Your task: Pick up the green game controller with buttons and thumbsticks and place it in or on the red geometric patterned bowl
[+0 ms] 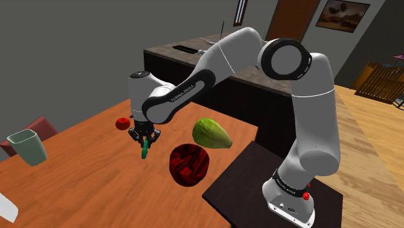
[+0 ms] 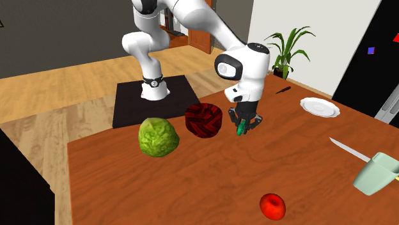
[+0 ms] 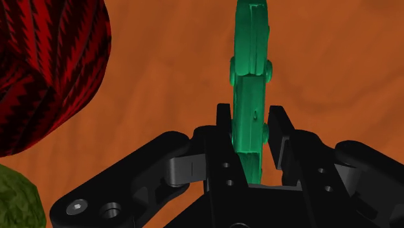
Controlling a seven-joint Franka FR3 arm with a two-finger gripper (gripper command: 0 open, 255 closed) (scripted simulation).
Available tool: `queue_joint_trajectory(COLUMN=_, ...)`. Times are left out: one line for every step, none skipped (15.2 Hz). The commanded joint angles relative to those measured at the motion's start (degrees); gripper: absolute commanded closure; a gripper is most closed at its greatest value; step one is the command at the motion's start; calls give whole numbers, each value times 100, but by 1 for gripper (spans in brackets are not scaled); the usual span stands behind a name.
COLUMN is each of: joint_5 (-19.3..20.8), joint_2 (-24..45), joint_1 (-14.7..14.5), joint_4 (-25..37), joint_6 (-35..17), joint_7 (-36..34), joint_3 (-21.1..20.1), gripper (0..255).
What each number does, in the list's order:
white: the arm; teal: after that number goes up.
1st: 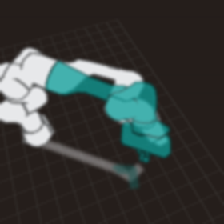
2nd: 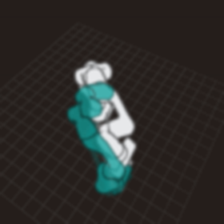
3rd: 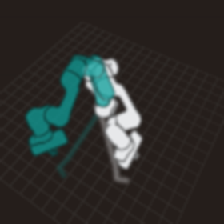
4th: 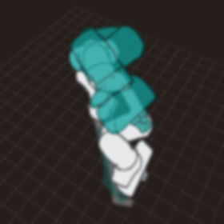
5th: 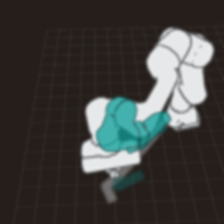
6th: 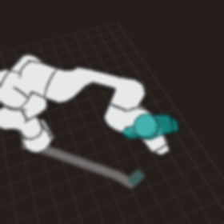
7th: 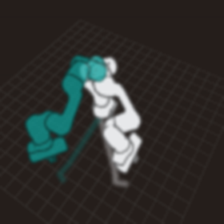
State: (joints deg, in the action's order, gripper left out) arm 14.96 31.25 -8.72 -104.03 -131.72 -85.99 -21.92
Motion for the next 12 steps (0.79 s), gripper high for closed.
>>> queue_joint_trajectory(joint_5=-43, joint_2=-76, joint_1=14, joint_4=50, joint_6=123, joint_7=26, joint_3=-29, gripper=255)
queue_joint_trajectory(joint_5=-67, joint_2=-124, joint_1=25, joint_4=59, joint_6=178, joint_7=40, joint_3=-45, gripper=255)
queue_joint_trajectory(joint_5=-90, joint_2=-171, joint_1=35, joint_4=70, joint_6=233, joint_7=55, joint_3=-60, gripper=255)
queue_joint_trajectory(joint_5=-113, joint_2=-218, joint_1=46, joint_4=82, joint_6=289, joint_7=69, joint_3=-75, gripper=255)
queue_joint_trajectory(joint_5=-136, joint_2=-264, joint_1=56, joint_4=95, joint_6=346, joint_7=83, joint_3=-90, gripper=255)
queue_joint_trajectory(joint_5=-159, joint_2=-309, joint_1=65, joint_4=110, joint_6=403, joint_7=97, joint_3=-104, gripper=255)
queue_joint_trajectory(joint_5=-182, joint_2=-353, joint_1=74, joint_4=126, joint_6=460, joint_7=111, joint_3=-117, gripper=255)
queue_joint_trajectory(joint_5=-204, joint_2=-396, joint_1=83, joint_4=143, joint_6=518, joint_7=125, joint_3=-131, gripper=255)
queue_joint_trajectory(joint_5=-226, joint_2=-439, joint_1=92, joint_4=162, joint_6=576, joint_7=138, joint_3=-143, gripper=255)
queue_joint_trajectory(joint_5=-248, joint_2=-481, joint_1=100, joint_4=182, joint_6=635, joint_7=152, joint_3=-156, gripper=255)
queue_joint_trajectory(joint_5=-270, joint_2=-522, joint_1=108, joint_4=204, joint_6=695, joint_7=165, joint_3=-168, gripper=255)
queue_joint_trajectory(joint_5=-291, joint_2=-562, joint_1=116, joint_4=226, joint_6=754, joint_7=178, joint_3=-180, gripper=255)
